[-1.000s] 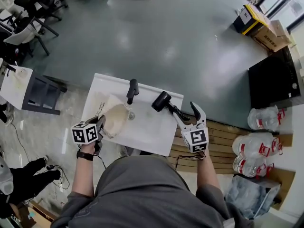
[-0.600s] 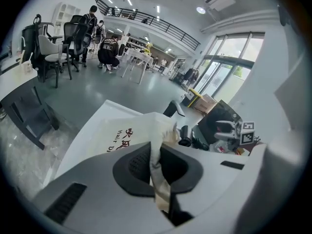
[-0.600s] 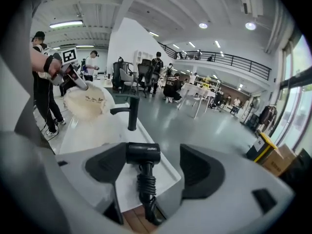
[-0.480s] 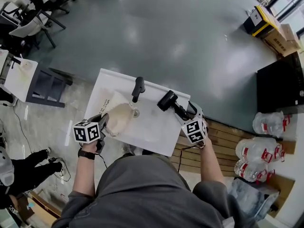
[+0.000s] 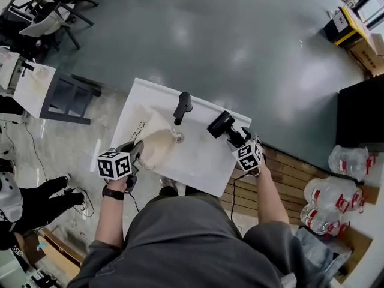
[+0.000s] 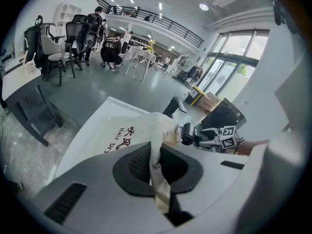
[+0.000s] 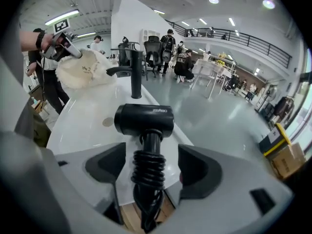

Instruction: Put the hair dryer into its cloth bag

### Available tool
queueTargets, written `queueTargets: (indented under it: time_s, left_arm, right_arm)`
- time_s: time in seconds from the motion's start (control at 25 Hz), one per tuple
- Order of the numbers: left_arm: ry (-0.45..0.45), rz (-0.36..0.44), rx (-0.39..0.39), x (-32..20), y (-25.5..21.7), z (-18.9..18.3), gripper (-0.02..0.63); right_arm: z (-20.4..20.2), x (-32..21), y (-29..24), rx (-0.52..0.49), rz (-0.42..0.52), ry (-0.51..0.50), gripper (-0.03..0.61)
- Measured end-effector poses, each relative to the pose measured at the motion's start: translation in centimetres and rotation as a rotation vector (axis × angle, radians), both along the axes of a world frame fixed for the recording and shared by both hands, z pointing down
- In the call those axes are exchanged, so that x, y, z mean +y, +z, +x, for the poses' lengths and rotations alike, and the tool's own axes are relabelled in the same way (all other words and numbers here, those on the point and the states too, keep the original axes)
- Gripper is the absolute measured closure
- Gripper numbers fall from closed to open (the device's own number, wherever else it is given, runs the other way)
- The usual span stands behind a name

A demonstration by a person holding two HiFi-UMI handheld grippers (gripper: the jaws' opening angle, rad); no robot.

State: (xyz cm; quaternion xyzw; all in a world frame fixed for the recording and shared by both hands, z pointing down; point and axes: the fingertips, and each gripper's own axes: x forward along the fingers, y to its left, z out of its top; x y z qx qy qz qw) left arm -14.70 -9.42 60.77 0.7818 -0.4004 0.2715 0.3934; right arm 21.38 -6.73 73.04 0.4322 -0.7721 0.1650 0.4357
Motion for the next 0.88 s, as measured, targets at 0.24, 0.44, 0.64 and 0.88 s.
queueTargets:
  time_s: [0.24,0.44,0.64,0.88]
  left_arm:
    - [-0.009,-0.009,-0.016,0.2,0.1,-0.4,0.606]
    - [-0.018,-0.013,-0.018,0.4,0.1,-0.3,0.606]
    - [-0.02,-0.014,-0.019,0.6,0.3,-0.3,0.606]
    - [-0.021,-0.012,-0.007,0.6,0.0,-0.1,0.606]
  right_arm:
    - [-0.2,0.0,4.2,0.03,-0.108,-0.022,0.245]
    - [-0.2,0.0,5.1,-0.056,-0.205,0.025,0.259]
    - [-0.3,-0.1,5.0,-0.062,-0.205,0.011,0.293]
    - [-0.6,0.2,4.9,-0.063,-0.205,-0.013,0.331]
